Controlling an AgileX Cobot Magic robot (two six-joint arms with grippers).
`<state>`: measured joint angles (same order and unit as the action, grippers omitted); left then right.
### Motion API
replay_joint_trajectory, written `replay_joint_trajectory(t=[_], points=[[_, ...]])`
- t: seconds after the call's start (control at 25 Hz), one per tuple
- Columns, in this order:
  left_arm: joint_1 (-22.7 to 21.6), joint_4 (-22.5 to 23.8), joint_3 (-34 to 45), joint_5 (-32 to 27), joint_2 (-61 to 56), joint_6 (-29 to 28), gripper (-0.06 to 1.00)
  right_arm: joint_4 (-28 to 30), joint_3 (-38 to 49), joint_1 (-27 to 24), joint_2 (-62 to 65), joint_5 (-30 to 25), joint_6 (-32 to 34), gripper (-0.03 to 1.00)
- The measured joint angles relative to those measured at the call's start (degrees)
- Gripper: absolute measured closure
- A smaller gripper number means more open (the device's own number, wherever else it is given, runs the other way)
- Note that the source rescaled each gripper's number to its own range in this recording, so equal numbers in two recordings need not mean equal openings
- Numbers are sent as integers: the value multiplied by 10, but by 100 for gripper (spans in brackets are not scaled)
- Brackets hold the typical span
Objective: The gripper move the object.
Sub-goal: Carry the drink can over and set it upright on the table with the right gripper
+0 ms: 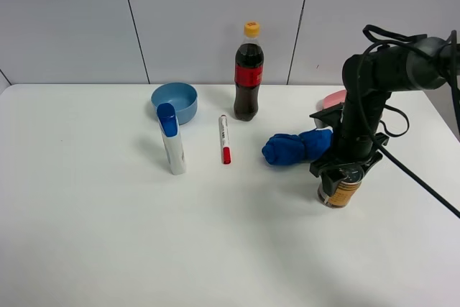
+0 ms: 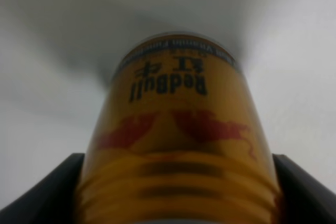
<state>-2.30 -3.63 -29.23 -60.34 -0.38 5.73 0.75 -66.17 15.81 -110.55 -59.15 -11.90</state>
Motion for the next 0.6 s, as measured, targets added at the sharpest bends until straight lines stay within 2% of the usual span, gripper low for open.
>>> replay_joint_trajectory(t=[0.28,0.4,0.6], points=[[0,0,0,0,0,0,-6,-11,-2,9,81,-56,23,97],[0,0,0,0,0,0,-6,-7,-33,9,130,-97,53,97],[0,0,0,0,0,0,-6,-3,-115,9,174,-102,94,97]])
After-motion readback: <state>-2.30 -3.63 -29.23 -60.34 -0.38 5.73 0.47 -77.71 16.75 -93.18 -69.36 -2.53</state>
